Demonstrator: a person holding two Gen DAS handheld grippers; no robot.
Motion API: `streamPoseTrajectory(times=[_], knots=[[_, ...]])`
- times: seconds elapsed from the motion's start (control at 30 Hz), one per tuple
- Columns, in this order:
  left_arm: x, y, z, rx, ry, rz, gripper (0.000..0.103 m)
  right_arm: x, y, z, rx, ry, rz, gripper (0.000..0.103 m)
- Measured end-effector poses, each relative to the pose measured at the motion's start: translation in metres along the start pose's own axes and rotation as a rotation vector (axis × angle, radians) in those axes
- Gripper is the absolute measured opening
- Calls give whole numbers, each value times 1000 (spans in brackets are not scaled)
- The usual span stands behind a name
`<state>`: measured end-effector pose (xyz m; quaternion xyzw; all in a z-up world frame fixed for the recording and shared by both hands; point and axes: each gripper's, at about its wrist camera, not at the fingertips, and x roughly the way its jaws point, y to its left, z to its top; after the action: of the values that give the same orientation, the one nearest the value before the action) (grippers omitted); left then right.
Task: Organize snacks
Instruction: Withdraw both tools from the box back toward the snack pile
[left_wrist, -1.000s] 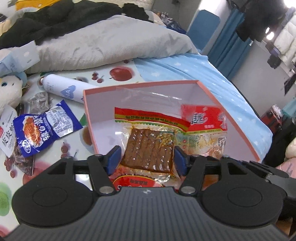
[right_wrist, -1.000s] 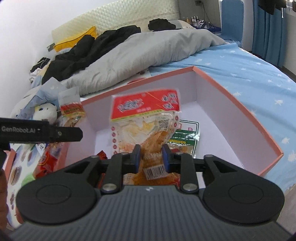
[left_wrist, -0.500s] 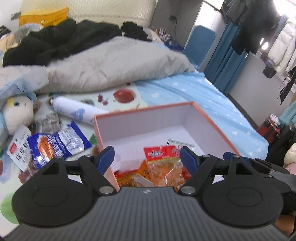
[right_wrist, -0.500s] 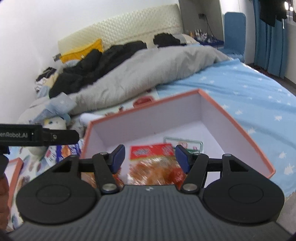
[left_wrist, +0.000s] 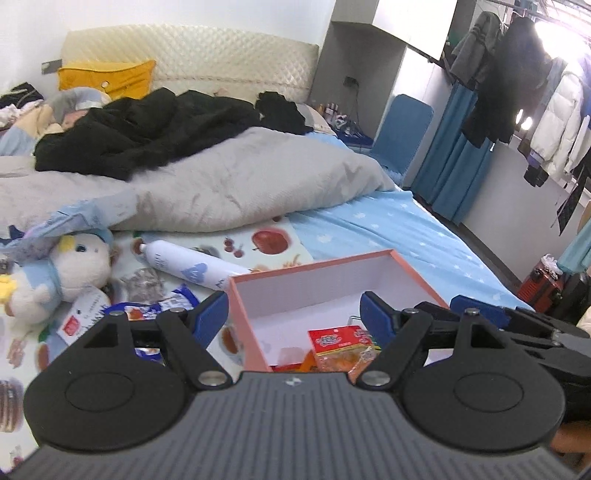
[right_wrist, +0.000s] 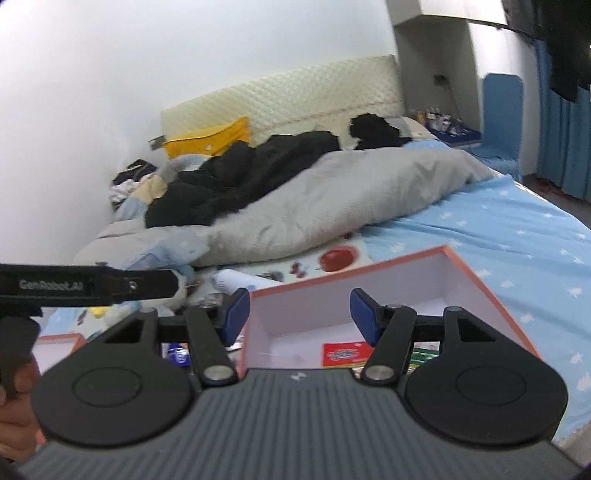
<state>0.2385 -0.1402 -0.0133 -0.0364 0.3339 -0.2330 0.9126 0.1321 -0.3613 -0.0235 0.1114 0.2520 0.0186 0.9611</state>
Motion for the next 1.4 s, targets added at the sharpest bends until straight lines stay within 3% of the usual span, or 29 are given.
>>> streamPoseTrajectory(times=[0.43, 0.9, 1.13, 1.4], knots=[[-54, 44, -23, -22, -37, 64, 82, -11, 56, -11, -51, 7, 85, 62], [-101, 85, -85, -69, -46, 159, 82, -20, 103, -55, -106, 63, 119, 62], [-106, 99, -116, -130, -16, 173, 82, -24, 117, -82, -116, 113, 141, 62], [-105, 113, -142, -170, 4, 188, 84, -35, 130, -107, -175, 98, 152, 62]])
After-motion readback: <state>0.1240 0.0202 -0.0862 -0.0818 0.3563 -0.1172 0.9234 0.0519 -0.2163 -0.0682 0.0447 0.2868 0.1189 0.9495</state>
